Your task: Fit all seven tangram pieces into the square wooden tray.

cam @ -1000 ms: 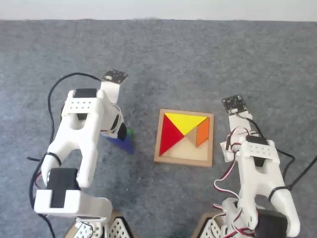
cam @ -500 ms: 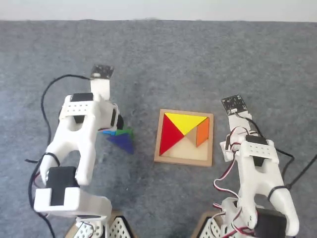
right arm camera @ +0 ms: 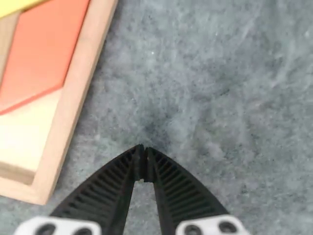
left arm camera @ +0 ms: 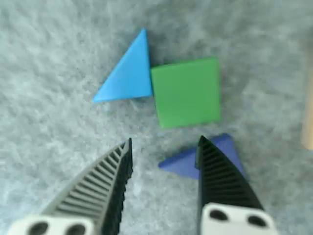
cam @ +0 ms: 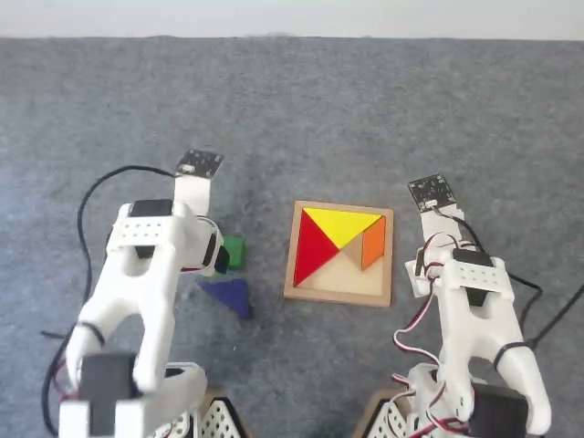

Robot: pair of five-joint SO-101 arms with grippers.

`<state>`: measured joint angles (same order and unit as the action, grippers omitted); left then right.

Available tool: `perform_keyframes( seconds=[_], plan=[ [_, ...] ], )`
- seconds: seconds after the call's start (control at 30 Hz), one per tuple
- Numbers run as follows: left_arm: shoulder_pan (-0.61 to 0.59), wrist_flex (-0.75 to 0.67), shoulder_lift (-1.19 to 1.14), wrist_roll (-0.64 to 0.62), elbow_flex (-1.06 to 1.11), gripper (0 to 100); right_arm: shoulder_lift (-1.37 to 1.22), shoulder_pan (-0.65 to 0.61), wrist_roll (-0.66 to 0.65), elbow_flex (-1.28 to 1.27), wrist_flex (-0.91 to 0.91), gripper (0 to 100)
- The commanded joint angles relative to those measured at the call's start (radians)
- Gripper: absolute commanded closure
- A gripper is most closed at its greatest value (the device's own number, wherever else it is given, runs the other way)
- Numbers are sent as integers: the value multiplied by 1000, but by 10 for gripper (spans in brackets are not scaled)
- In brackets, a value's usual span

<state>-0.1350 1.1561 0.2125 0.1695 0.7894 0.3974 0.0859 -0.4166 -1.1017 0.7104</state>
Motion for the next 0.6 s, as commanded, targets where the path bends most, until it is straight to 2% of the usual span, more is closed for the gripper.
perform_keyframes(
  seconds=[0.0,0.13,0.4,0.57],
  plan=[
    [83,69,146,-20,-8,799,-12,7,-6,54,-13,991],
    [97,40,71,-77,-44,757,-12,7,-6,52,-13,991],
    [95,34,-236,-121,-208,758,-12,7,-6,52,-13,991],
    [97,29,-342,-123,-249,758,-12,7,-6,52,-13,991]
  ],
)
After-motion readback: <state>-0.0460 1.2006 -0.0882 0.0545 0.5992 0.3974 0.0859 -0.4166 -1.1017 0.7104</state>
